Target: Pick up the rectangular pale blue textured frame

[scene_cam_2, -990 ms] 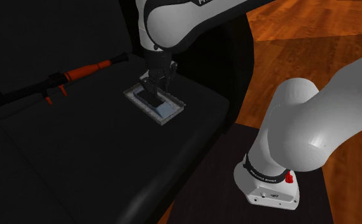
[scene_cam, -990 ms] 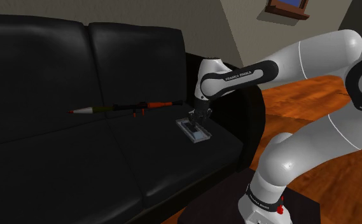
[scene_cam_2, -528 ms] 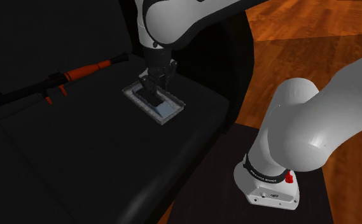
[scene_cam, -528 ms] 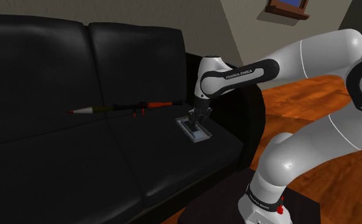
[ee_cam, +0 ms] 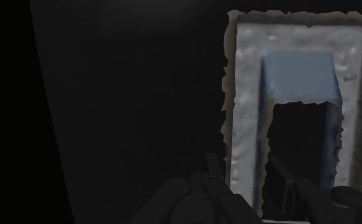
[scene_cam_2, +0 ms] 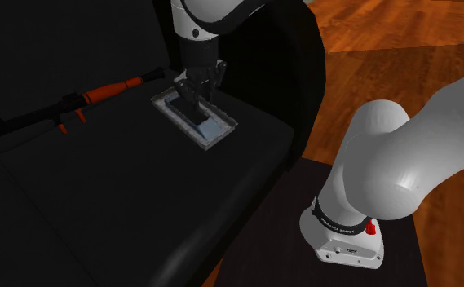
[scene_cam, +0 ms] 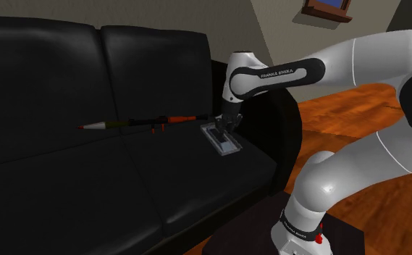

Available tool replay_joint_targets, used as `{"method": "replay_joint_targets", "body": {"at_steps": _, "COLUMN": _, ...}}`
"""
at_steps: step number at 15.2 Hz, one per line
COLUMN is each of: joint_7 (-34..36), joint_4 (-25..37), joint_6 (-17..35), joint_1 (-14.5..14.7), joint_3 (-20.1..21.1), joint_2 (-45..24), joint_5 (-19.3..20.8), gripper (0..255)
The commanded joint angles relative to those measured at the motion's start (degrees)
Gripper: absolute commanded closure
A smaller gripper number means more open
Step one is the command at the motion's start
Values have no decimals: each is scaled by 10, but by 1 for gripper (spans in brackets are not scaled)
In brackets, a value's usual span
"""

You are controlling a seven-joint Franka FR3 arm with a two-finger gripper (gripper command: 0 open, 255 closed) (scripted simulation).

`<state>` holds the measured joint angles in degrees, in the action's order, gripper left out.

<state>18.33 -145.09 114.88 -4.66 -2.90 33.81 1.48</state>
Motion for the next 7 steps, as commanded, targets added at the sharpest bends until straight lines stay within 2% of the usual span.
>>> {"method": "replay_joint_targets", "body": {"at_steps": 1, "joint_7": 0, "joint_4": 11, "joint_6": -16, "joint_1": 0, "joint_3": 0, "joint_2": 4, "joint_5": 0, "gripper": 255}}
{"method": "replay_joint_targets", "body": {"at_steps": 7, "joint_7": 0, "joint_4": 40, "joint_6": -49, "joint_1": 0, "joint_3": 1, "joint_2": 9, "joint_5": -1, "gripper": 255}}
